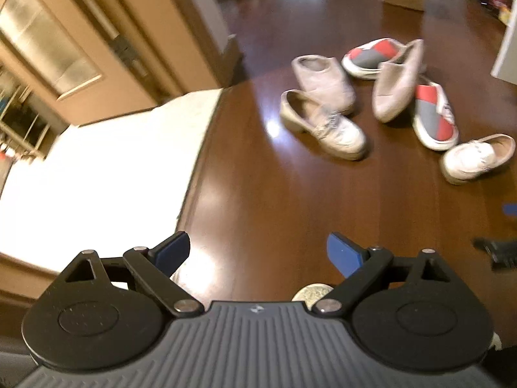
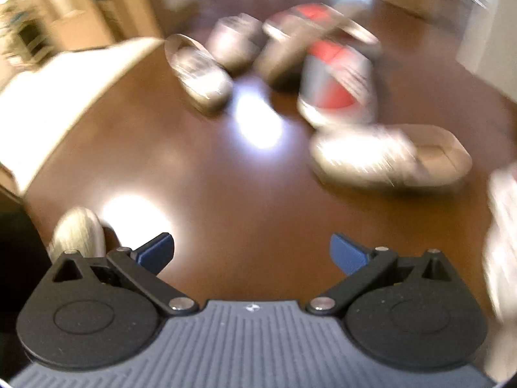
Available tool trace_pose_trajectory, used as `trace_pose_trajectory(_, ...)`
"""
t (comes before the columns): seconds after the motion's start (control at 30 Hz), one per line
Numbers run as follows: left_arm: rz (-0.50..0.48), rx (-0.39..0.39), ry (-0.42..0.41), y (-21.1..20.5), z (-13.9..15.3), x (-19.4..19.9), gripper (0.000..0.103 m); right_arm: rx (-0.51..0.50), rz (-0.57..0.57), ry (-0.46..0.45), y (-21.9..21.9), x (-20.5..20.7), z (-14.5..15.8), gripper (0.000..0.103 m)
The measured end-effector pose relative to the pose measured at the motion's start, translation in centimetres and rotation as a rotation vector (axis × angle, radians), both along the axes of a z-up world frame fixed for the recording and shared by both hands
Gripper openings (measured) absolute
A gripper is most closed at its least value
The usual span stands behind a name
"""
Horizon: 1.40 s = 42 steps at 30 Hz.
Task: Organize scattered shoes
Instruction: 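Move both tools back toward the shoe heap, then grasp the beige rhinestone-strap loafer by its heel with the right gripper, then carry the loafer beside the brown shoes, set it down, open right gripper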
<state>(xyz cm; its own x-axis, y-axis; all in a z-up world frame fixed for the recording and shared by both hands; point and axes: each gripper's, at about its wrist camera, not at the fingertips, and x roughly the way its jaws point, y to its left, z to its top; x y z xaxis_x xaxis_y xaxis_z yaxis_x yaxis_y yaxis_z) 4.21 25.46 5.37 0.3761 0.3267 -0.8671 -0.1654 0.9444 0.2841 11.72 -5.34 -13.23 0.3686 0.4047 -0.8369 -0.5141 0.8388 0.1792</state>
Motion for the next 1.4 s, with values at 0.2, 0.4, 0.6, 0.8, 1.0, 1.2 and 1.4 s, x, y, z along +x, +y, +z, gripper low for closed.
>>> trace_pose_trajectory(0.2, 0.123, -0.042, 0.003, 3.2, -1.1, 1.8, 0.094, 0.047, 0.176, -0.102, 11.2, 11.6, -4.5, 0.102)
trace_pose_trajectory(0.4, 0.134, -0.054, 0.063, 4.4, -3.0, 3.7, 0.094, 0.033, 0.205, -0.102, 20.8, 20.6, -10.0, 0.102)
trace_pose_trajectory(0.6, 0.130, 0.028, 0.082, 4.6, -3.5, 4.0, 0.094, -0.102, 0.114, -0.059, 24.0, 23.4, -14.6, 0.099)
trace_pose_trajectory(0.8, 0.082, -0.003, 0.114, 3.7, -3.8, 3.6, 0.094, -0.122, 0.146, -0.065, 19.8, 19.0, -13.7, 0.078)
trace_pose_trajectory(1.0, 0.002, -0.034, 0.086, 1.7, -3.0, 3.4, 0.094, -0.183, 0.154, -0.010, 9.4, 6.0, -12.2, 0.085)
trace_pose_trajectory(1.2, -0.065, -0.060, 0.093, -1.1, -2.3, 3.6, 0.094, -0.205, 0.274, -0.035, 4.9, -2.2, -12.2, 0.102)
trace_pose_trajectory(1.4, -0.106, 0.003, 0.116, -4.3, -2.3, 4.2, 0.094, -0.182, 0.198, -0.006, 6.2, -0.3, -14.1, 0.074)
